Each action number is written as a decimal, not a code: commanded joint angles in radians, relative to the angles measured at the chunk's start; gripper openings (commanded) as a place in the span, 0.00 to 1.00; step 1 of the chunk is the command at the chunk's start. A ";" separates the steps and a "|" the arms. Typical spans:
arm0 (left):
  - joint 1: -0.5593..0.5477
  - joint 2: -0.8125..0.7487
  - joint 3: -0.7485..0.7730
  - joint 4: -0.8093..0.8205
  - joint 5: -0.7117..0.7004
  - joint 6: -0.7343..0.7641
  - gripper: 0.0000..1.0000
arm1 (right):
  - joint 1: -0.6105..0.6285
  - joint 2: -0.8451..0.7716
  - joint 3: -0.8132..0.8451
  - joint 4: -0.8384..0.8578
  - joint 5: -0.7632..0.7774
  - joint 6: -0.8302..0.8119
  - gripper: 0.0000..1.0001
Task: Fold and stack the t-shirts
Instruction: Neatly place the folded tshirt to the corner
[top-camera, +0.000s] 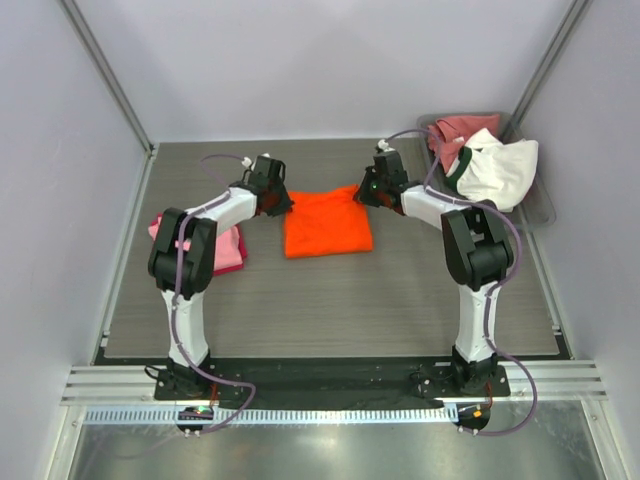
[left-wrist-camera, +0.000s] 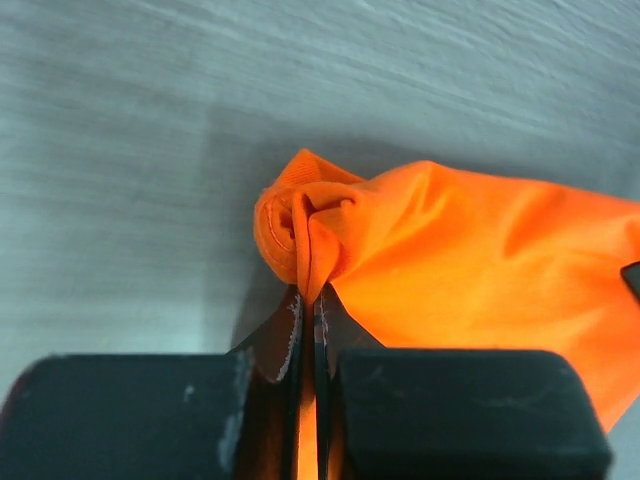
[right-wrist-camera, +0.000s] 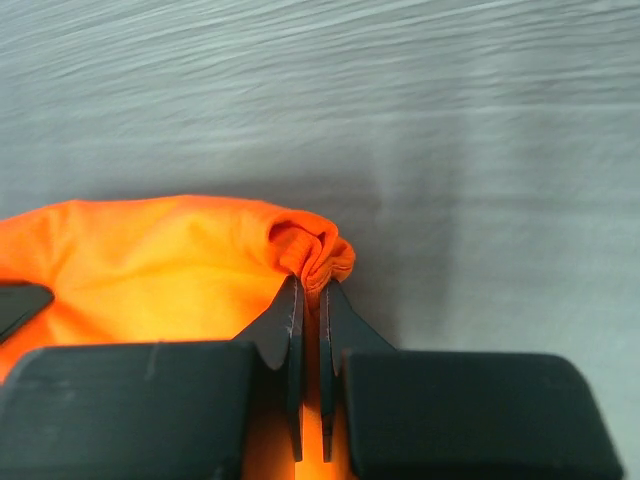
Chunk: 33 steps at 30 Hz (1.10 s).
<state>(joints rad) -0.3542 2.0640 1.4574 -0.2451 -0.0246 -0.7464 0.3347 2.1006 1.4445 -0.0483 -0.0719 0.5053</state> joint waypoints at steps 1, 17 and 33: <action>-0.028 -0.143 -0.044 -0.011 -0.058 0.050 0.00 | 0.043 -0.171 -0.051 0.010 0.038 -0.048 0.01; 0.020 -0.709 -0.229 -0.450 -0.212 0.183 0.00 | 0.325 -0.642 -0.317 -0.010 0.192 -0.039 0.01; 0.472 -1.047 -0.330 -0.698 -0.377 0.179 0.00 | 0.595 -0.266 0.046 0.044 0.153 0.022 0.01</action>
<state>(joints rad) 0.0235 0.9951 1.1271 -0.9062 -0.3130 -0.6228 0.9218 1.7878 1.4090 -0.0036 0.0608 0.5209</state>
